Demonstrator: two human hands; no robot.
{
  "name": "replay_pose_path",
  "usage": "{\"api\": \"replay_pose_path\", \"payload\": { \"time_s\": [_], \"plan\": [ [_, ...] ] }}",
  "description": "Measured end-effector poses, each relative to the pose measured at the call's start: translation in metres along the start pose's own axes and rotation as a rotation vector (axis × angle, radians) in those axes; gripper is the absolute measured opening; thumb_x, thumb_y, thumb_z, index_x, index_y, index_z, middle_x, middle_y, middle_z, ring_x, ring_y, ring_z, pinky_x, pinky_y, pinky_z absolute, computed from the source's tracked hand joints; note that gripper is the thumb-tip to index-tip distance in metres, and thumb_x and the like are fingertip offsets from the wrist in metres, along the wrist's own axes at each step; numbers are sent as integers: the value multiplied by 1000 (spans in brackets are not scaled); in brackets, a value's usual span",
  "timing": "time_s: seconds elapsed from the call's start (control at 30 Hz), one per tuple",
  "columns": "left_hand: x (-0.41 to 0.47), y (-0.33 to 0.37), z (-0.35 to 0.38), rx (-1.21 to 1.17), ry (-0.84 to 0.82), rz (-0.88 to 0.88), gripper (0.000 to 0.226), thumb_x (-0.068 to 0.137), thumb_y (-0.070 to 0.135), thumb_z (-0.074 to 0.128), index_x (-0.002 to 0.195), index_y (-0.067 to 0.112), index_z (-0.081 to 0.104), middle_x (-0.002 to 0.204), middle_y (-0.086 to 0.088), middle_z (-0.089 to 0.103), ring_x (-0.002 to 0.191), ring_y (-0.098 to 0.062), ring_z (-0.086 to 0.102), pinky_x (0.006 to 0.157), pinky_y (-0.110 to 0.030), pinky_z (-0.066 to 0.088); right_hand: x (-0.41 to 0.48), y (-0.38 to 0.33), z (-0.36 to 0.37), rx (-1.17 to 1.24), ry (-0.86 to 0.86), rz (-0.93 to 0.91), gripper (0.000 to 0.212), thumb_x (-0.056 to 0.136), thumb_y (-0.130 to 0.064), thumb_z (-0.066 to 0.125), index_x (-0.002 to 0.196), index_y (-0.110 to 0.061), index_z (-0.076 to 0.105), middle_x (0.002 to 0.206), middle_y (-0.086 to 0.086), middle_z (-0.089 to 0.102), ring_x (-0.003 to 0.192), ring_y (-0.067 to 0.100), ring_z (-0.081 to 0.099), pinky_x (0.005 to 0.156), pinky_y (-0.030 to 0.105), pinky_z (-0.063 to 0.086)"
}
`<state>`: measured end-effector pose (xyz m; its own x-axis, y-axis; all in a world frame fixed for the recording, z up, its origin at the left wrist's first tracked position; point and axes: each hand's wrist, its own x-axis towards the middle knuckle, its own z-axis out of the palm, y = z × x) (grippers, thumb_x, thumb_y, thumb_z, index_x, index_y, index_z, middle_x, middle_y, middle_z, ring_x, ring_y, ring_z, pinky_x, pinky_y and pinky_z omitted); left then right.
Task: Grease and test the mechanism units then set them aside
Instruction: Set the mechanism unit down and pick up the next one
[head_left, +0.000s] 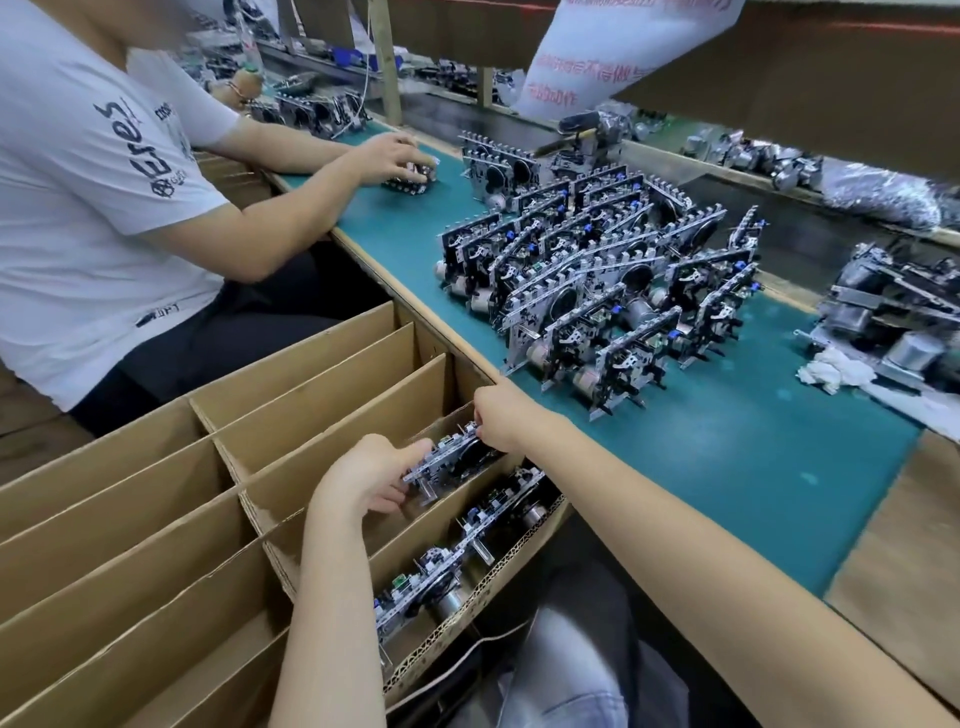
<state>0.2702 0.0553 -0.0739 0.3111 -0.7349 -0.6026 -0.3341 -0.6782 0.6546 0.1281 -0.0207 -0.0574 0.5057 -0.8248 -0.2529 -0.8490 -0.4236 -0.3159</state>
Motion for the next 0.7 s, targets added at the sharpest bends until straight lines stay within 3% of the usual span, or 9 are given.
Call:
{"api": "replay_pose_path", "payload": {
  "time_s": [0.13, 0.27, 0.33, 0.43, 0.53, 0.6, 0.7],
  "plan": [
    [-1, 7, 16, 175, 14, 62, 29, 93, 30, 58, 102, 4, 52, 98, -12, 58, 87, -22, 60, 82, -35, 53, -3, -3, 5, -102, -5, 20, 17, 93, -3, 41, 107, -3, 50, 106, 16, 56, 98, 31, 54, 72, 35, 44],
    [-7, 24, 21, 237, 121, 162, 24, 93, 23, 57, 102, 2, 64, 84, -7, 60, 72, -14, 55, 59, -23, 45, -9, -3, -5, 3, 37, -12, 31, 94, -6, 37, 122, -5, 49, 120, 17, 53, 107, 31, 52, 90, 40, 47],
    [-12, 35, 22, 139, 212, 253, 16, 92, 16, 58, 91, 5, 68, 88, -10, 66, 77, -18, 60, 66, -26, 46, -20, 0, -22, 120, 165, -75, 31, 95, -11, 42, 122, -7, 55, 121, 17, 56, 109, 31, 54, 95, 40, 44],
    [-24, 56, 30, -2, 370, 464, 19, 88, 10, 59, 72, 11, 68, 77, -6, 66, 86, -25, 63, 75, -29, 46, -43, 5, -55, 336, 405, -161, 24, 93, -13, 48, 109, -6, 64, 104, 11, 66, 92, 21, 59, 87, 33, 47],
    [-35, 85, 48, -138, 411, 699, 7, 85, 11, 64, 84, 12, 71, 71, 3, 63, 76, -14, 62, 68, -16, 44, -68, 20, -83, 447, 565, -207, 20, 91, -8, 50, 99, -2, 67, 79, 4, 65, 70, 13, 55, 66, 20, 42],
    [-39, 107, 66, -145, 370, 813, 16, 86, 14, 66, 100, 8, 71, 78, 3, 64, 73, -8, 58, 61, -7, 39, -82, 36, -95, 440, 630, -172, 18, 91, -7, 51, 97, -2, 68, 74, -2, 61, 64, 5, 52, 62, 13, 40],
    [-42, 139, 96, 7, 261, 898, 25, 88, 18, 63, 111, 9, 66, 92, -7, 68, 82, -17, 60, 71, -20, 42, -99, 63, -100, 413, 677, -62, 18, 90, -8, 52, 98, -3, 67, 88, 8, 68, 77, 15, 58, 73, 25, 43]
  ]
}}
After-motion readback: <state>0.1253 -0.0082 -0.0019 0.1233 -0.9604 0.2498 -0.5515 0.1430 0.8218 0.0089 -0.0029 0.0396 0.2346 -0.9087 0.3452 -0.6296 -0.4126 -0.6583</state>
